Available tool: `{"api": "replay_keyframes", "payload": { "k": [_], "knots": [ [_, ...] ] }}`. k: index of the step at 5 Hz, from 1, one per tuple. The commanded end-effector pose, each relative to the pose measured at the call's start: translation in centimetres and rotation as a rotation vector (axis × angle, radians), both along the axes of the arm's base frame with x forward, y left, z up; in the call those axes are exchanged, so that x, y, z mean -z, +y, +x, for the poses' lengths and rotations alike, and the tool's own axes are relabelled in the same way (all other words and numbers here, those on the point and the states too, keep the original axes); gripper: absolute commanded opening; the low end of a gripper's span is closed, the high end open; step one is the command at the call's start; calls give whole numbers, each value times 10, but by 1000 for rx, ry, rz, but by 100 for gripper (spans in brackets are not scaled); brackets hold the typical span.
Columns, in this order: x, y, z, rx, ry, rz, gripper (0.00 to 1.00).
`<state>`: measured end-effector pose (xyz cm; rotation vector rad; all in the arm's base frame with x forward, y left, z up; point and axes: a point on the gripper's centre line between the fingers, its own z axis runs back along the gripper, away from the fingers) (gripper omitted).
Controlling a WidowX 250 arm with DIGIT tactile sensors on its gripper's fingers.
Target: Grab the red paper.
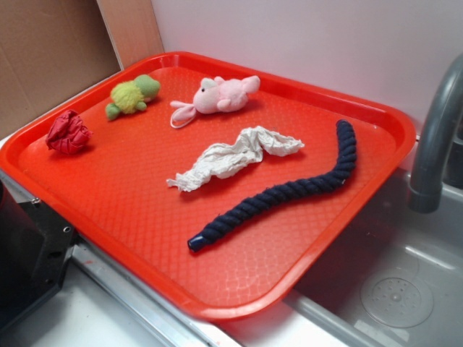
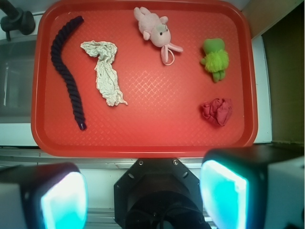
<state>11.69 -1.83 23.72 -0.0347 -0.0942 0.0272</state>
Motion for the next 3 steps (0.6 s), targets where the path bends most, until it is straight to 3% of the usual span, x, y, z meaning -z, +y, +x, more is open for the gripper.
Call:
{"api": "replay_keyframes", "payload": {
  "k": [1, 2, 3],
  "knots": [
    [0, 0, 0, 0, 0, 0, 100],
    [11, 22, 0, -249, -33, -79, 100],
    [35, 52, 9, -488, -40, -122, 100]
  ]
}}
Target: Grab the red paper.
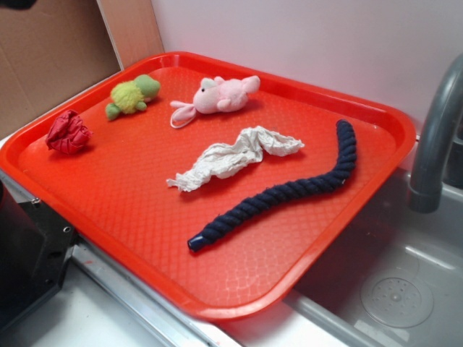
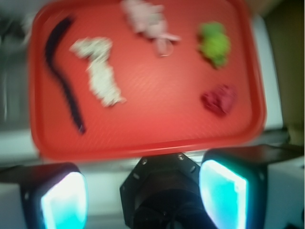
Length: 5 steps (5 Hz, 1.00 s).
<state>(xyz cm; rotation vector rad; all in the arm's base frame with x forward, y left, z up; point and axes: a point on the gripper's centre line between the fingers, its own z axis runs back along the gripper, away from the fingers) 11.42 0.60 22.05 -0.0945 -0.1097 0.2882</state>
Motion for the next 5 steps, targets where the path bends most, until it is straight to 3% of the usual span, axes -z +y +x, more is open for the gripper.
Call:
{"api": "replay_keyframes", "payload": {
  "k": [1, 2, 4, 5],
  "knots": [
    [47, 50, 15, -383, -66, -18, 100],
    [77, 73, 24, -444, -75, 41, 100],
    [125, 99, 35, -489, -137, 93, 100],
    [143, 105, 37, -468, -110, 120, 100]
  ]
}}
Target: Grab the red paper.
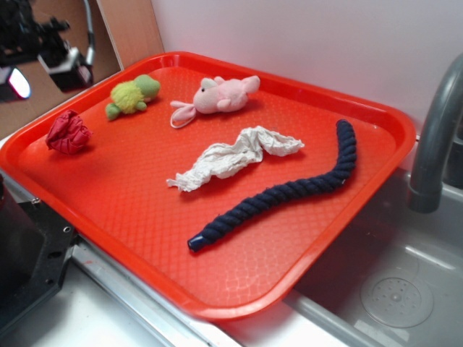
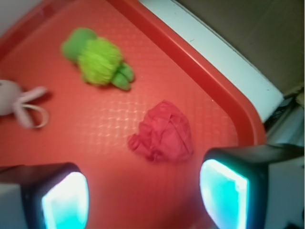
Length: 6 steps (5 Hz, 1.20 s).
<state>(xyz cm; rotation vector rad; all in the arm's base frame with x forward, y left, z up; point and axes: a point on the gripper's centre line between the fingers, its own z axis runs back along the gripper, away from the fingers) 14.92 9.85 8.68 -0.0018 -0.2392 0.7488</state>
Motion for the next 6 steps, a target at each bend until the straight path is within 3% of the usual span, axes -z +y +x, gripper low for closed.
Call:
{"api": "replay_keyframes", "payload": {
  "k": [1, 2, 5, 6],
  "knots": [
    [27, 15, 2, 36, 28, 27, 100],
    [40, 21, 2, 55, 51, 59, 100],
    [60, 28, 10, 73, 109, 72, 100],
    [63, 25, 9, 83, 91, 66, 0]
  ]
}}
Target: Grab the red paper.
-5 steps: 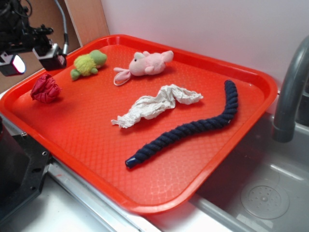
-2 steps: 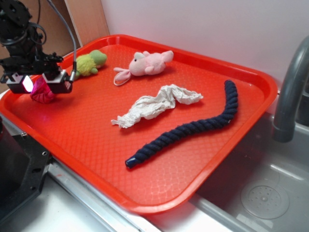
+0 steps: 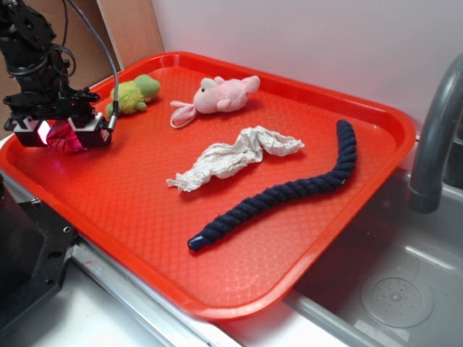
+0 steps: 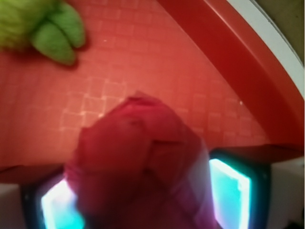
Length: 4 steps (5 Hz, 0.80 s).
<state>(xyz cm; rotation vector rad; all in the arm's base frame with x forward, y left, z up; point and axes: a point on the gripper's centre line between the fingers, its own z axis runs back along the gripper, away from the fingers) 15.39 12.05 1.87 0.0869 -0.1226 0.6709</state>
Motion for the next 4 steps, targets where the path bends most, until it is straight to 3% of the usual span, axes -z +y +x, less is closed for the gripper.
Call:
{"api": "replay_keyframes", "payload": {
  "k": [1, 2, 3, 4],
  "knots": [
    [-3, 2, 8, 26, -40, 13, 0],
    [-9, -5, 9, 29, -9, 22, 0],
    [-38, -29, 19, 69, 39, -37, 0],
    [-68, -69, 28, 198, 45, -130, 0]
  ]
}}
